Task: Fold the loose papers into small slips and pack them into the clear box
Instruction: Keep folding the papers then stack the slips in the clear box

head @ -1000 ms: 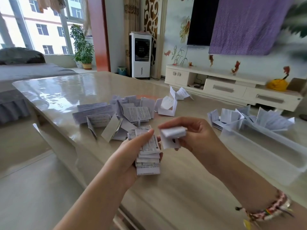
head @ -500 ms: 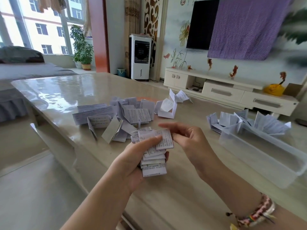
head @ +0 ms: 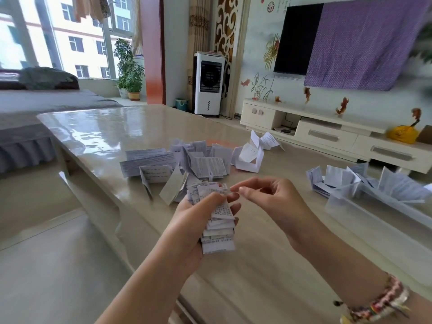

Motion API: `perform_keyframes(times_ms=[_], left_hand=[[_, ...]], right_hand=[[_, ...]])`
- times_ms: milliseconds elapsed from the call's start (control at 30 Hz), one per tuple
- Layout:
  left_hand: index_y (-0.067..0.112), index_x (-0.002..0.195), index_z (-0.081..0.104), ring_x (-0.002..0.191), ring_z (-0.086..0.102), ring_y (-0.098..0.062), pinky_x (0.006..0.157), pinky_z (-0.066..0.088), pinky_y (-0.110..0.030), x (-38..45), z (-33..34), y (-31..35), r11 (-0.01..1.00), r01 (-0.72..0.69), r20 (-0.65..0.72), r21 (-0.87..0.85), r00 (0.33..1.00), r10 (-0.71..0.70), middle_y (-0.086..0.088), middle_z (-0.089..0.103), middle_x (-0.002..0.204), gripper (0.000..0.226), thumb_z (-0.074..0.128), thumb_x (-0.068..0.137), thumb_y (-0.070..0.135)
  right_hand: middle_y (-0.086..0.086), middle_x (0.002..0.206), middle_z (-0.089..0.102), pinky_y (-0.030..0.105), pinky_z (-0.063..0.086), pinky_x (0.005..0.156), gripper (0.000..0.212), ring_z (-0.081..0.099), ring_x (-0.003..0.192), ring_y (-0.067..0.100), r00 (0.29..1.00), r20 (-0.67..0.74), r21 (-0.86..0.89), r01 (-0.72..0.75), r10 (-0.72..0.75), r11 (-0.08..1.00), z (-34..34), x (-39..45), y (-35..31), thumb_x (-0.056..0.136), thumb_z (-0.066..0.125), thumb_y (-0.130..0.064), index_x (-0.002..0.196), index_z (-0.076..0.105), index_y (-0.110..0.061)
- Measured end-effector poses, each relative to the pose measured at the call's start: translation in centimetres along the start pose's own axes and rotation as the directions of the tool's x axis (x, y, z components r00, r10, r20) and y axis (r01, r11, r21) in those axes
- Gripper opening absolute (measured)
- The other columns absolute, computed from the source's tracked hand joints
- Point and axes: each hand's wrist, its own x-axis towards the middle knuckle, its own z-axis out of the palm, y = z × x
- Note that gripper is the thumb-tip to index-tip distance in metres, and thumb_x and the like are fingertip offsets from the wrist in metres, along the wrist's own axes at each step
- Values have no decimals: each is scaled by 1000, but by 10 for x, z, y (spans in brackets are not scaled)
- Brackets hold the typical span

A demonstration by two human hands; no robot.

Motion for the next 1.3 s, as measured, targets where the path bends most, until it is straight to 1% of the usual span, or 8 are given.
perform_keyframes(times_ms=[100, 367, 467, 600, 800, 1033, 1200, 1300], left_hand=[[-3, 112, 65, 77, 70, -21, 68, 60, -33, -1, -15, 10, 999, -47, -77, -3, 996, 46, -15, 73, 95, 23, 58, 90, 4], [0, 113, 62, 53, 64, -17, 47, 52, -27, 2, -45, 26, 984, -166, -262, 62, 949, 176, -11, 70, 73, 27, 61, 87, 5], [-2, 116, 60, 53, 61, -18, 48, 51, -26, 4, -49, 25, 984, -164, -281, 62, 944, 175, -11, 67, 74, 30, 62, 87, 6], [-2, 119, 59, 54, 60, -20, 49, 50, -27, 6, -51, 25, 992, -123, -292, 25, 948, 125, -14, 65, 80, 34, 62, 87, 8], [-2, 111, 62, 55, 60, -21, 48, 52, -24, 8, -38, 24, 995, -10, -211, -96, 977, -11, -9, 65, 72, 31, 61, 92, 22], [12, 115, 70, 68, 62, -18, 59, 48, -27, 1, -19, 20, 997, 76, 77, -33, 994, -74, -8, 68, 90, 39, 51, 95, 39], [17, 119, 68, 81, 68, -16, 68, 56, -26, -7, -14, 15, 991, 133, 197, -10, 972, -129, -6, 71, 101, 47, 49, 90, 49], [22, 118, 68, 85, 67, -16, 77, 54, -32, -7, -15, 11, 988, 143, 218, 50, 964, -151, -5, 72, 105, 52, 50, 85, 57]], right_hand=[[-18, 64, 54, 13, 38, 56, 6, 44, 59, 2, 995, -71, -143, 64, -75, 988, 9, 22, -11, 89, 67, -25, 91, 71, -21], [11, 141, 43, 43, 45, 96, 104, 46, 126, 29, 997, 47, -757, -10, 69, 654, 79, 113, -27, 72, 44, -85, 144, 29, -10], [10, 126, 54, 36, 44, 83, 70, 53, 116, 29, 998, 54, -843, 54, -17, 535, 85, 122, -25, 84, 50, -64, 127, 51, -9], [7, 84, 62, 32, 44, 67, 15, 61, 84, 28, 977, 5, -784, 137, -215, 606, 63, 114, -29, 91, 50, -23, 87, 58, -11], [-2, 73, 55, 17, 38, 55, 17, 51, 65, 11, 899, -6, -597, 348, -438, 722, 9, 68, -51, 88, 60, -13, 77, 49, -19], [4, 84, 68, 40, 49, 82, 12, 64, 86, 21, 790, 580, -81, 300, -200, 950, -32, 18, -43, 94, 56, -11, 87, 49, -5], [-10, 83, 62, 11, 43, 71, 5, 55, 76, -3, 806, 554, -180, 361, -208, 915, -21, 25, -25, 92, 60, -7, 88, 60, -10], [-22, 77, 58, 14, 39, 71, 4, 45, 78, -1, 818, 510, -321, 467, -266, 824, -11, 28, -18, 90, 66, -19, 88, 67, -21]])
